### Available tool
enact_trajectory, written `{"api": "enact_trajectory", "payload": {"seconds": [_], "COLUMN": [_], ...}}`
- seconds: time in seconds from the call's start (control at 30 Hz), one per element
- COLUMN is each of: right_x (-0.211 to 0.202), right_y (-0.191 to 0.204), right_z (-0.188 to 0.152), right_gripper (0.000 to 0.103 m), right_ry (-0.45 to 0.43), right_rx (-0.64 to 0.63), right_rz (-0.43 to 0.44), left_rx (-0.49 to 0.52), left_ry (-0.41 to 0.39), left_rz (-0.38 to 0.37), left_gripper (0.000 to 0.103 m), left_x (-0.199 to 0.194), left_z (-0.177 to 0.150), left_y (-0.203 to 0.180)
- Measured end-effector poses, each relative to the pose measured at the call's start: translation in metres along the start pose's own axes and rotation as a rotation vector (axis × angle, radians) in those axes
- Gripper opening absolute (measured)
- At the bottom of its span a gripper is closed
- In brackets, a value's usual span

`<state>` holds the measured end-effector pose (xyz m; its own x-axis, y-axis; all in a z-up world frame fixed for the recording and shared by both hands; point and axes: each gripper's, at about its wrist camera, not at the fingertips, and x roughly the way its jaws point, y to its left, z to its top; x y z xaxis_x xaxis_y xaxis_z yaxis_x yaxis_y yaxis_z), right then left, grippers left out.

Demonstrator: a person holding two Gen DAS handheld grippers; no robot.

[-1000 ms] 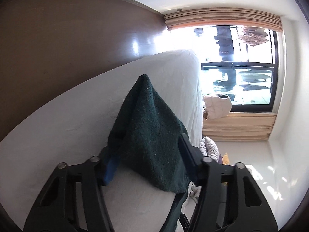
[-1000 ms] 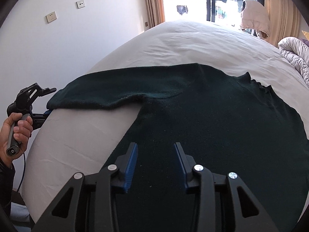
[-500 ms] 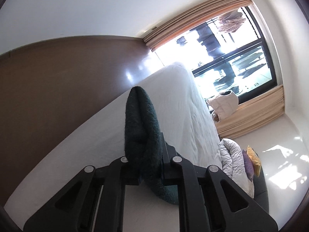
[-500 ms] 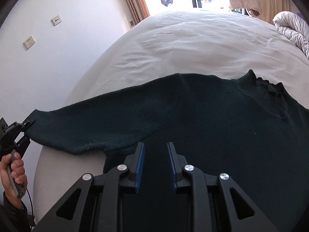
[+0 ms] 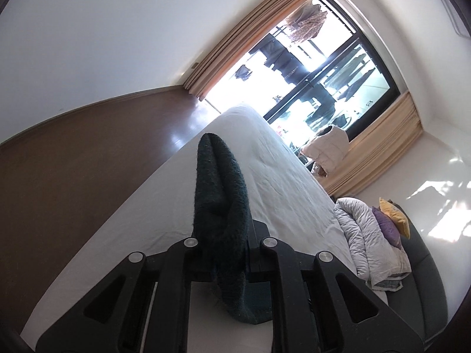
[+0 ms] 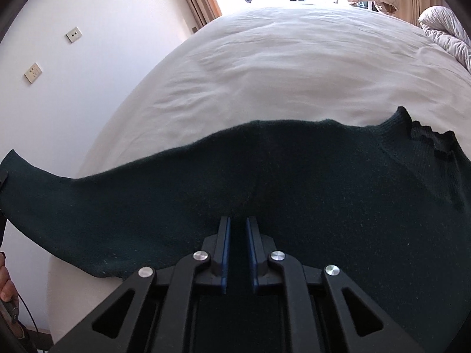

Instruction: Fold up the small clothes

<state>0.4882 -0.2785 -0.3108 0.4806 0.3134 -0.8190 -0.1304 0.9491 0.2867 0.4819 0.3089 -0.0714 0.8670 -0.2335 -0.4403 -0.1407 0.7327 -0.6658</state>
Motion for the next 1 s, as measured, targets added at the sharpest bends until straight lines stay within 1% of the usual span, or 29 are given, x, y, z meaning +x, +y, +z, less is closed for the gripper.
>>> {"api": "enact_trajectory", "payload": {"seconds": [0.1, 0.13, 0.2, 0.23, 0.27, 0.33, 0.4, 0.43, 0.47, 0.5, 0.53, 0.57, 0.6, 0.63, 0.67, 0.73, 0.77, 0.8, 0.87, 0.9, 0.93, 0.97, 1.0], "right_x": [0.008, 0.010, 0.016, 0.018, 0.020, 0.020, 0.020, 0.020, 0.018, 0.016, 0.012, 0.005, -0.002, -0.013, -0.024, -0.048, -0.059, -0.072, -0.097, -0.107, -0.119, -0.127, -0.134], "right_y": [-0.006, -0.008, -0.013, -0.015, -0.017, -0.022, -0.028, -0.030, -0.033, -0.038, -0.042, -0.050, -0.057, -0.066, -0.076, -0.097, -0.107, -0.117, -0.132, -0.136, -0.138, -0.136, -0.132], "right_z": [-0.001, -0.003, -0.005, -0.005, -0.005, -0.006, -0.005, -0.004, -0.003, -0.001, 0.000, 0.001, 0.002, 0.001, 0.000, -0.001, -0.002, -0.003, -0.005, -0.005, -0.007, -0.009, -0.010], "right_gripper": [0.011, 0.010, 0.007, 0.005, 0.003, 0.002, 0.002, 0.003, 0.003, 0.005, 0.015, 0.038, 0.050, 0.066, 0.074, 0.079, 0.079, 0.079, 0.080, 0.081, 0.085, 0.091, 0.092], "right_ry": [0.025, 0.027, 0.030, 0.028, 0.027, 0.027, 0.033, 0.039, 0.047, 0.055, 0.058, 0.049, 0.034, 0.006, -0.027, -0.075, -0.089, -0.103, -0.133, -0.144, -0.154, -0.160, -0.163], "right_rx": [0.010, 0.015, 0.021, 0.021, 0.022, 0.029, 0.043, 0.046, 0.055, 0.071, 0.097, 0.142, 0.177, 0.220, 0.257, 0.313, 0.331, 0.340, 0.345, 0.340, 0.325, 0.305, 0.276], "right_rz": [0.013, 0.023, 0.036, 0.043, 0.050, 0.076, 0.112, 0.130, 0.149, 0.172, 0.201, 0.245, 0.282, 0.328, 0.378, 0.479, 0.525, 0.562, 0.616, 0.630, 0.644, 0.643, 0.633], "left_rx": [0.055, 0.073, 0.131, 0.156, 0.178, 0.218, 0.255, 0.270, 0.288, 0.314, 0.341, 0.369, 0.402, 0.433, 0.462, 0.505, 0.526, 0.547, 0.598, 0.622, 0.641, 0.664, 0.699], "left_ry": [-0.018, -0.023, -0.026, -0.025, -0.022, -0.009, 0.012, 0.025, 0.038, 0.045, 0.051, 0.058, 0.063, 0.065, 0.068, 0.085, 0.100, 0.116, 0.141, 0.153, 0.162, 0.161, 0.154], "left_rz": [-0.012, -0.018, -0.030, -0.040, -0.050, -0.073, -0.109, -0.133, -0.156, -0.178, -0.194, -0.210, -0.227, -0.240, -0.250, -0.262, -0.266, -0.261, -0.226, -0.205, -0.187, -0.166, -0.142], "left_gripper": [0.010, 0.010, 0.010, 0.010, 0.010, 0.010, 0.010, 0.010, 0.010, 0.010, 0.010, 0.010, 0.010, 0.010, 0.010, 0.010, 0.010, 0.010, 0.010, 0.010, 0.010, 0.010, 0.010], "left_x": [0.009, -0.004, 0.004, 0.002, 0.004, 0.011, 0.017, 0.018, 0.021, 0.023, 0.020, 0.023, 0.027, 0.020, 0.024, 0.025, 0.022, 0.027, 0.044, 0.054, 0.056, 0.062, 0.069], "left_z": [0.007, 0.002, 0.000, -0.002, -0.007, -0.020, -0.040, -0.056, -0.067, -0.079, -0.093, -0.102, -0.113, -0.134, -0.145, -0.175, -0.200, -0.218, -0.256, -0.273, -0.293, -0.305, -0.320], "left_y": [-0.038, -0.055, -0.085, -0.098, -0.113, -0.147, -0.182, -0.209, -0.228, -0.248, -0.265, -0.283, -0.302, -0.327, -0.342, -0.362, -0.369, -0.371, -0.371, -0.375, -0.354, -0.352, -0.351]}}
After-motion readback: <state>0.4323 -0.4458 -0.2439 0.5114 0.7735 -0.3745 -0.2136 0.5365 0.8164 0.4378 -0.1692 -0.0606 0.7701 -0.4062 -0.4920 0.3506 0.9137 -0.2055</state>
